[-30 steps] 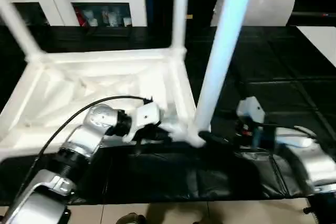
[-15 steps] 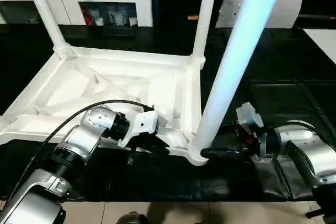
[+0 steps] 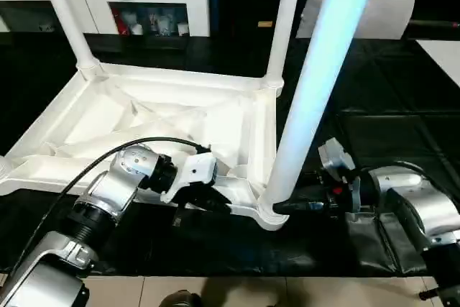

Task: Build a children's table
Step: Rotate leg to tighten

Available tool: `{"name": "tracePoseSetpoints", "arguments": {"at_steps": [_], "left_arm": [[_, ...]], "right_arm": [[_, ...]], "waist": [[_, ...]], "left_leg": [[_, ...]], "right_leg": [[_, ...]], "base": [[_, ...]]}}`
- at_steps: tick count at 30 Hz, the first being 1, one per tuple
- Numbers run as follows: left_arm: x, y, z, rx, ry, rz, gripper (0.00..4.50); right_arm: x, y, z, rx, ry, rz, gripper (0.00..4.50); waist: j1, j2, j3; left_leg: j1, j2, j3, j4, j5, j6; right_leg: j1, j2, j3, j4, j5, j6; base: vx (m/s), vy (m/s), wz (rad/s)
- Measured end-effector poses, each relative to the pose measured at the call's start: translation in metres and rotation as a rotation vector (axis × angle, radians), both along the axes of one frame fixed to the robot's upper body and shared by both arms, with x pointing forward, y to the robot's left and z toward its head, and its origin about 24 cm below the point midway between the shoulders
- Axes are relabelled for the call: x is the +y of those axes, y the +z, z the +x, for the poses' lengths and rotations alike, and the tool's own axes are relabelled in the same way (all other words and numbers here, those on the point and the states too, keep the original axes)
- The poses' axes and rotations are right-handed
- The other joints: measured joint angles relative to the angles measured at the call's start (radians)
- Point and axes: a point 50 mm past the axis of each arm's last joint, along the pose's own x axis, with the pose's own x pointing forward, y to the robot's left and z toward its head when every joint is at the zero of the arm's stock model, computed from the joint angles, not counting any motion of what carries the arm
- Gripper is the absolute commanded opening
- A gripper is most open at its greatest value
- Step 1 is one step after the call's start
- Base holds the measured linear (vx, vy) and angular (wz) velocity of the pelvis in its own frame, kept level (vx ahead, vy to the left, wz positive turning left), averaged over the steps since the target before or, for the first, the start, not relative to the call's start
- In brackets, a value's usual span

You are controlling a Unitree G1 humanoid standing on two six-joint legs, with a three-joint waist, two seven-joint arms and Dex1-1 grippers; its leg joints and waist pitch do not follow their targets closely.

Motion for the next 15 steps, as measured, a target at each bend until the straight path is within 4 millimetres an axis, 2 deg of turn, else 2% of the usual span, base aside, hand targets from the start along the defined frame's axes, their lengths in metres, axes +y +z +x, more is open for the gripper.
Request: {"name": "tracePoseSetpoints", "arguments": {"at_steps": [2, 4, 10, 13, 15], "left_arm": [[0.002, 0.0, 0.005, 0.002, 0.094, -0.005, 0.0], [0.002, 0.0, 0.013, -0.007, 0.207, -0.005, 0.0], [-0.026, -0.003, 0.029, -0.02, 0.457, -0.056, 0.0], [-0.035, -0.002, 0.034, -0.049, 0.515, -0.059, 0.0], [-0.036, -0.001, 0.035, -0.059, 0.524, -0.059, 0.0]], "right_arm": [[0.008, -0.004, 0.004, -0.005, -0.12, 0.013, 1.95], [0.016, -0.006, 0.012, -0.024, -0.272, 0.013, 1.95], [0.029, -0.003, 0.04, -0.033, -0.692, -0.015, 1.93], [0.035, -0.001, 0.047, -0.05, -0.792, -0.03, 1.93], [0.036, 0.0, 0.048, -0.064, -0.805, -0.026, 2.48]], "waist": [[-0.007, 0.0, 0.0], [-0.021, 0.0, 0.0], [-0.063, 0.0, 0.0], [-0.06, 0.001, 0.0], [-0.057, 0.002, 0.0]], "left_leg": [[0.003, 0.001, 0.0, -0.001, 0.002, -0.003], [0.007, 0.002, 0.001, -0.003, 0.004, -0.01], [0.008, 0.001, 0.005, -0.004, 0.005, -0.011], [0.007, 0.001, 0.005, -0.006, 0.005, -0.011], [0.007, 0.002, 0.005, -0.008, 0.005, -0.011]], "right_leg": [[0.001, 0.001, 0.0, 0.001, 0.001, -0.002], [0.001, 0.001, 0.0, 0.001, 0.005, -0.007], [-0.001, 0.0, 0.003, -0.002, 0.006, -0.008], [-0.001, 0.0, 0.003, -0.002, 0.008, -0.007], [-0.002, 0.0, 0.002, -0.004, 0.008, -0.006]], "base": [[0.0, 0.0, 0.0], [0.0, 0.0, 0.0], [0.0, 0.0, 0.0], [0.0, 0.0, 0.0], [0.0, 0.0, 0.0]]}}
